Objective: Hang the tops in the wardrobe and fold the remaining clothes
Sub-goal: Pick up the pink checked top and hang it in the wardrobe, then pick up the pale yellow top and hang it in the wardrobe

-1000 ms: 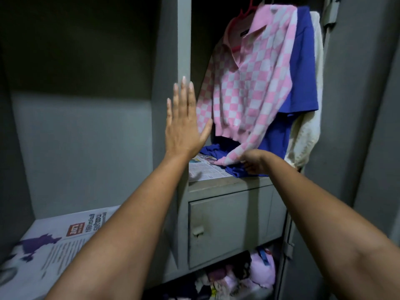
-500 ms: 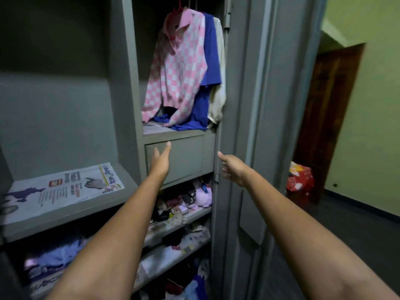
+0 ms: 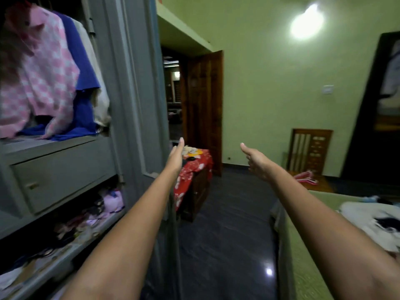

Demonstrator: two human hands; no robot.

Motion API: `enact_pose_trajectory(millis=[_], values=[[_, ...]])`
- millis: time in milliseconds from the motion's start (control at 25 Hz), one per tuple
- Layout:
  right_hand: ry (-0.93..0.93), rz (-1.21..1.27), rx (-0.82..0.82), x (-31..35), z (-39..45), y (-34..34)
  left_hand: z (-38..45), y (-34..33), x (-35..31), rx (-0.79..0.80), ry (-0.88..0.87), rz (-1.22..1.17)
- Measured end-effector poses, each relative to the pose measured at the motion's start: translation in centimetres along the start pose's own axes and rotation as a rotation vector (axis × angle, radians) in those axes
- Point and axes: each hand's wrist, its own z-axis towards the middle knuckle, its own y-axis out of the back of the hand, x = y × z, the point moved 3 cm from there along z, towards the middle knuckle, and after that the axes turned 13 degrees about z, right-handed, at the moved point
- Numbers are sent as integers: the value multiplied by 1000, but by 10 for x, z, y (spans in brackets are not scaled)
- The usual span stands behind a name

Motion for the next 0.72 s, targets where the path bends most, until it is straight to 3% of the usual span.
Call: enact_pose_trajectory(millis=[160, 280, 520, 720], values=[[23, -15, -138, 9, -1, 98, 11, -97, -25, 190, -62, -35], [34, -39, -140, 16, 18, 132, 36, -141, -36, 248, -83, -47], [43, -81, -181, -12, 131, 172, 144, -206, -14, 218, -115, -60], [73, -84, -245, 24, 269, 209, 289, -239, -41, 171, -130, -67]])
